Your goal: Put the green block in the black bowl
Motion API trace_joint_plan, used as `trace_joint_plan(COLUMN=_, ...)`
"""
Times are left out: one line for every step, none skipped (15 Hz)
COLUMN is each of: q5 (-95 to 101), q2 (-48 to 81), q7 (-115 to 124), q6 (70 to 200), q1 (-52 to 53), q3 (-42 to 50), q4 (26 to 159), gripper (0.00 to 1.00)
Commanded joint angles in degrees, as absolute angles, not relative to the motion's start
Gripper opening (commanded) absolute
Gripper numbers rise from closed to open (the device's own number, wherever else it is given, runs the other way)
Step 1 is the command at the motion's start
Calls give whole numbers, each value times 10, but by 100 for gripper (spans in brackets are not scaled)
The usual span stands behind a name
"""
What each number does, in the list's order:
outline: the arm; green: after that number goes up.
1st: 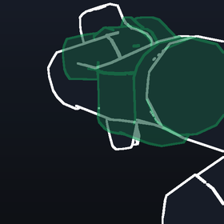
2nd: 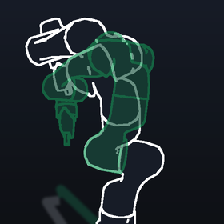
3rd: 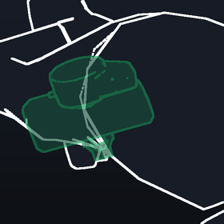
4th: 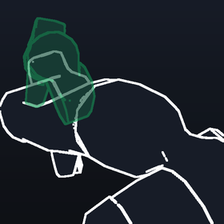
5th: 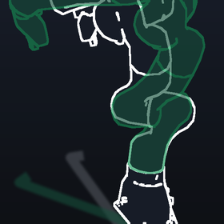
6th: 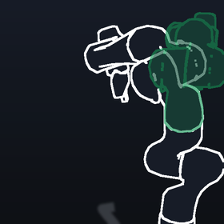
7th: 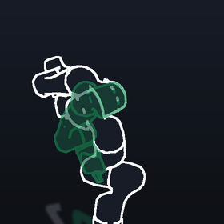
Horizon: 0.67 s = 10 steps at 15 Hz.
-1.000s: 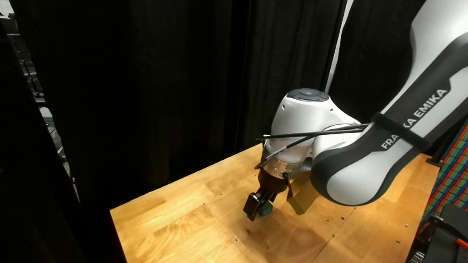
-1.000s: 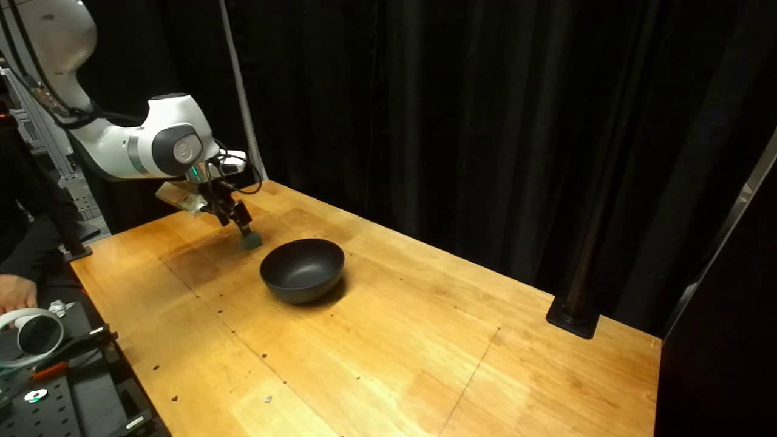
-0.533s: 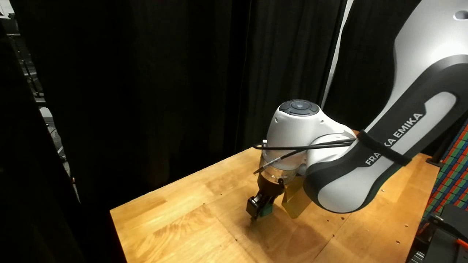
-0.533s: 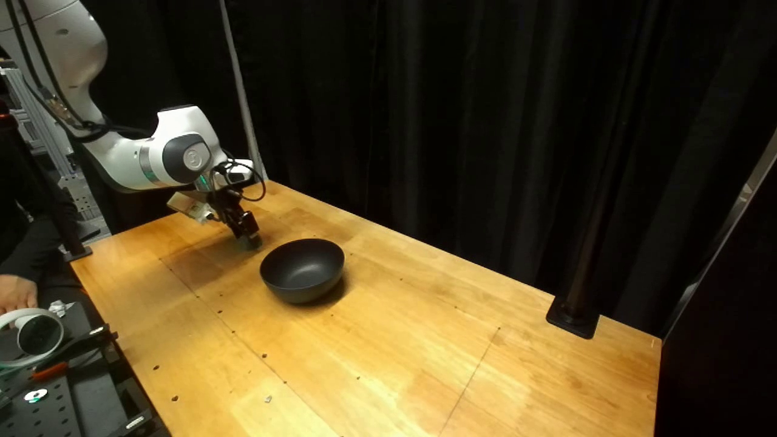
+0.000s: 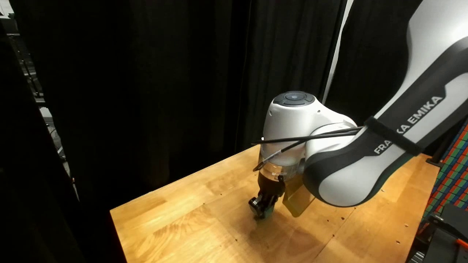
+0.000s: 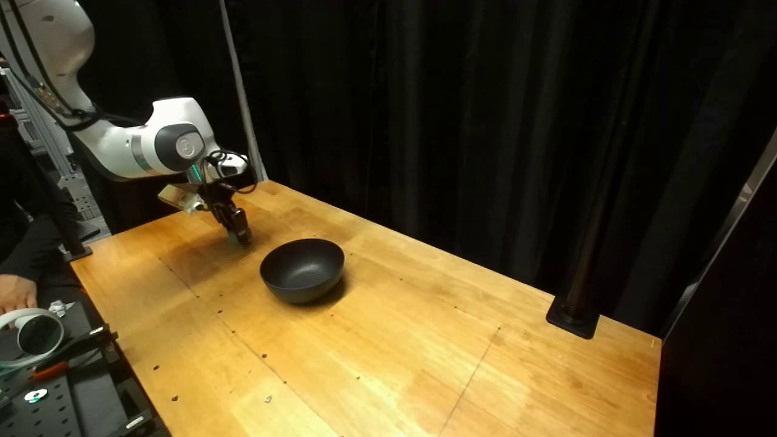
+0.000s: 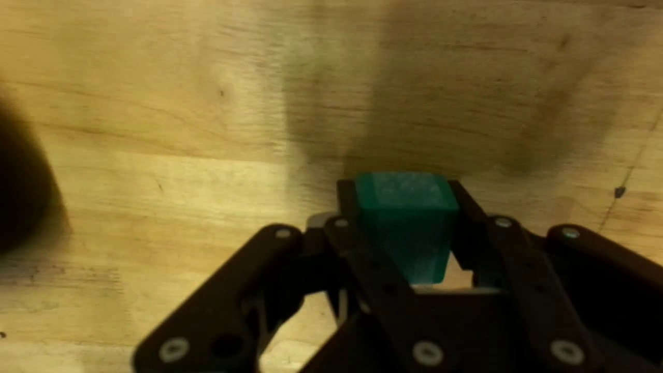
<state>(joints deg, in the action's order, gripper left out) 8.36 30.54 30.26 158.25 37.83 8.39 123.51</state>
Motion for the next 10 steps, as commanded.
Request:
trace_joint_plan(q5=120, q2=205, q7=340, q6=1493, q1=388, q3=101, q4=1267, gripper=17)
trace_joint_plan(q5=150, q2=184, q7=364, q6=1473, q1=388, q3=114, q4=1273, gripper=17)
trace_joint_plan(q5=186, q2=169, q7=392, q6=1465, q1=384, q3=122, q4=1277, gripper=17)
trace_joint_plan(q5=224, q2=158, q7=422, q6=1456, q1=375, q3=128, q4=1281, gripper=17)
trace_joint_plan(q5=267, q2=148, q7=458, q6=1444, q1=367, q3=132, q4=1284, gripper=17)
trace_joint_plan(q5=315, q2=142, q7=491, q6=1430, q1=357, q3=135, q4=1287, gripper=17)
trace_joint_plan(q5=354, q2=136, q7=520, q6=1418, q1=342, q3=131, q4=1291, gripper=17)
trace_joint_plan(q5=384, q2=131, q7=542, q6=1403, q1=323, q3=123, q4=1294, gripper=17)
trace_joint_plan(q5=414, q2=129, q7=566, q6=1395, q1=302, q3=114, q4=1298, gripper=17)
trace_joint_plan(q5=438, q2=130, q7=586, q6=1389, q1=281, q3=105, q4=1302, gripper=17)
